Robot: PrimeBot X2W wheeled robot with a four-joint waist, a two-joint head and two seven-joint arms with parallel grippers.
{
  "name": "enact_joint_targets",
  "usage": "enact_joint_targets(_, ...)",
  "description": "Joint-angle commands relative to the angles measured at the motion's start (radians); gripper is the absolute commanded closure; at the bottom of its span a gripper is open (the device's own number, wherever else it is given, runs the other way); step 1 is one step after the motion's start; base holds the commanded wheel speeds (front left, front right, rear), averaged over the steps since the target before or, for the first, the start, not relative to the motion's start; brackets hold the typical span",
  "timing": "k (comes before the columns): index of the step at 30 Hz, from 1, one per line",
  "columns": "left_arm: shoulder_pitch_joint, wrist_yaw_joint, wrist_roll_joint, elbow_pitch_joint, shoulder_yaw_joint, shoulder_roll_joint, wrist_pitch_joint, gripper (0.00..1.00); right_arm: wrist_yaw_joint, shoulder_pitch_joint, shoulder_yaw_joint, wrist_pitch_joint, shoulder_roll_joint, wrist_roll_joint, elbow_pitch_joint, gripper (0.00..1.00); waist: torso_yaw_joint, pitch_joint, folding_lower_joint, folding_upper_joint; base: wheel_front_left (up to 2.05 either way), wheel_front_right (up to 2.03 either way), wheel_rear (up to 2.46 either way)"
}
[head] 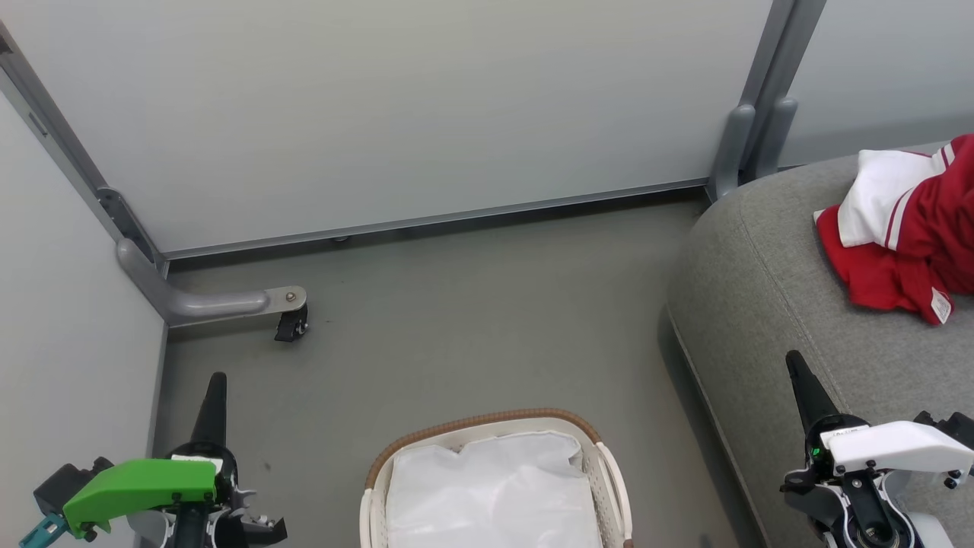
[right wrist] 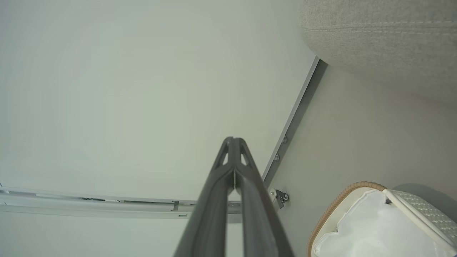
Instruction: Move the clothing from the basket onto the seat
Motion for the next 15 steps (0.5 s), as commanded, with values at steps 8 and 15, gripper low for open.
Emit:
enact_joint_targets(8, -0.026, -0.008, -0.070, -0.012, 0.016, 0.004, 0.022, 1.00, 0.000, -0.015, -0.011, 0.022, -0.007, 0.076, -0.013, 1.00, -0.003, -0.001, 0.0000, 0.0000, 0.00, 0.00, 0.00)
enact_joint_targets(15, -0.026, -0.010, -0.115, -0.015, 0.026, 0.004, 0.035, 1.00, -0.001, -0.015, -0.015, 0.035, -0.007, 0.126, -0.015, 1.00, -0.006, -0.002, 0.0000, 0.0000, 0.00, 0.00, 0.00)
